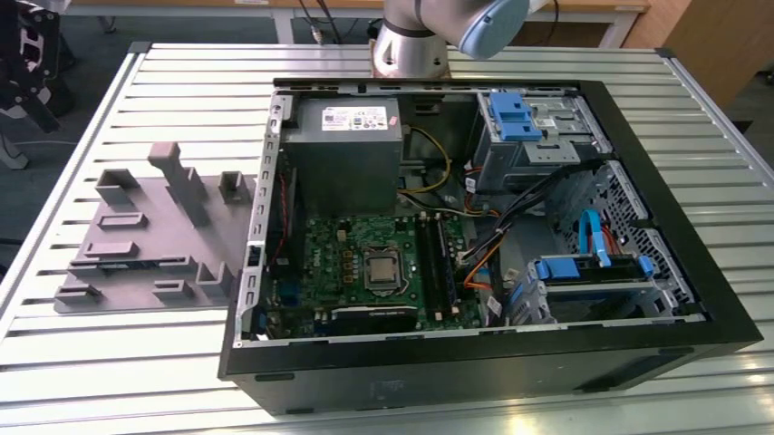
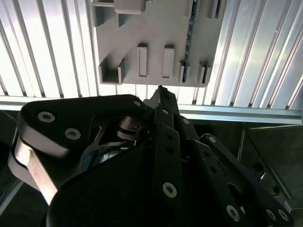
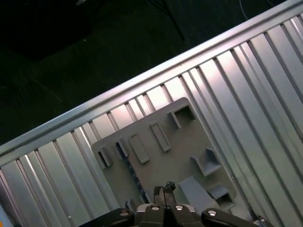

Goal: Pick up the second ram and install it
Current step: 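Pick up the second ram and move it above second insertion slot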

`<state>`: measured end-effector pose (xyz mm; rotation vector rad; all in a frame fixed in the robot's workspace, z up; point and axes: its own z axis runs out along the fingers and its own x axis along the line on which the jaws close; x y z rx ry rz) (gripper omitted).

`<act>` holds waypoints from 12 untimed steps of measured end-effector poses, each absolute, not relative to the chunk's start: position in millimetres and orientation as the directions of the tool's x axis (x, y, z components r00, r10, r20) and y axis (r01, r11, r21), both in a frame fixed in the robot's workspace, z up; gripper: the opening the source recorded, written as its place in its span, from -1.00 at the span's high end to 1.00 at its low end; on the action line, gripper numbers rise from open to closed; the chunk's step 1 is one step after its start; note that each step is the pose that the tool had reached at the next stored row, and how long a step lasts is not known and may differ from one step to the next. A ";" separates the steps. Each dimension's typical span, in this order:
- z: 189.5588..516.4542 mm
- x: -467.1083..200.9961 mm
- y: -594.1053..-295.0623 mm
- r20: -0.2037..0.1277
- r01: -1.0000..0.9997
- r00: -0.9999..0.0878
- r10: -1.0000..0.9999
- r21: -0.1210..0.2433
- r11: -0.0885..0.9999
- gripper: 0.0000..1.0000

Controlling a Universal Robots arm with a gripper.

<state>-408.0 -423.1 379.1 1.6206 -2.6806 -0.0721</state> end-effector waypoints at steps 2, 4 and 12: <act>379.0 -408.0 -423.1 -0.017 -0.897 -0.442 -0.897 0.044 0.441 0.79; 379.0 -408.0 -423.1 -0.017 -0.907 -0.420 -0.907 0.044 0.419 0.79; 378.8 -408.0 -423.1 -0.017 -0.944 -0.329 -0.944 0.044 0.328 0.79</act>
